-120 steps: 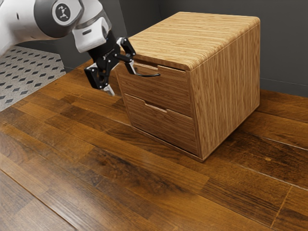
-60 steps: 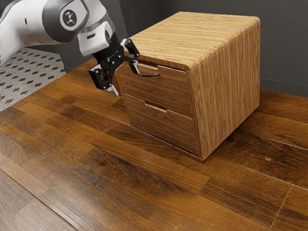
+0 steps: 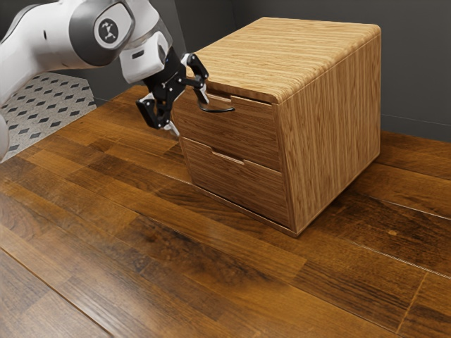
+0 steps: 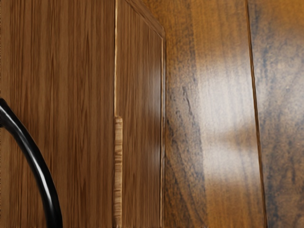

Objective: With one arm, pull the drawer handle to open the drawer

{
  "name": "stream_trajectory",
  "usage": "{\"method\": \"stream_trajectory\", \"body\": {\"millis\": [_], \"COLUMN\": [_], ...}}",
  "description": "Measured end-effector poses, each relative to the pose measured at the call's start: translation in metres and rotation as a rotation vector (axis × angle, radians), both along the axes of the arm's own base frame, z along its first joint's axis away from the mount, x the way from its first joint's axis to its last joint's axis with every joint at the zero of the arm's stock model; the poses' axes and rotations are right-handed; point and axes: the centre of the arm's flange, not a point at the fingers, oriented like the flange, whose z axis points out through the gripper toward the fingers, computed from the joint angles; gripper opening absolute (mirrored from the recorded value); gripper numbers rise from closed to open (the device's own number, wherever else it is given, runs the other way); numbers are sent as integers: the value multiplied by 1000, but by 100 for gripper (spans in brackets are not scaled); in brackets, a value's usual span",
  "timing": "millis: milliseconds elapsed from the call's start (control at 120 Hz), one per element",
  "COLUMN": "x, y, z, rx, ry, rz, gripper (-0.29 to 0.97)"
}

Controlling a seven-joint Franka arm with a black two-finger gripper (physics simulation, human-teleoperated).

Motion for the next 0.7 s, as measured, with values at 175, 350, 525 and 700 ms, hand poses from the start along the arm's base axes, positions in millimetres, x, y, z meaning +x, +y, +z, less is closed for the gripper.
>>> {"method": "stream_trajectory", "body": {"millis": [175, 350, 525, 700], "x": [2, 4, 10, 12], "y": [1, 1, 1, 1], "z": [0, -1, -8, -9], "rx": [4, 8, 10, 10], "ry": [-12, -19, -23, -26], "rz": [4, 6, 8, 11], "gripper": [61, 54, 52, 49]}}
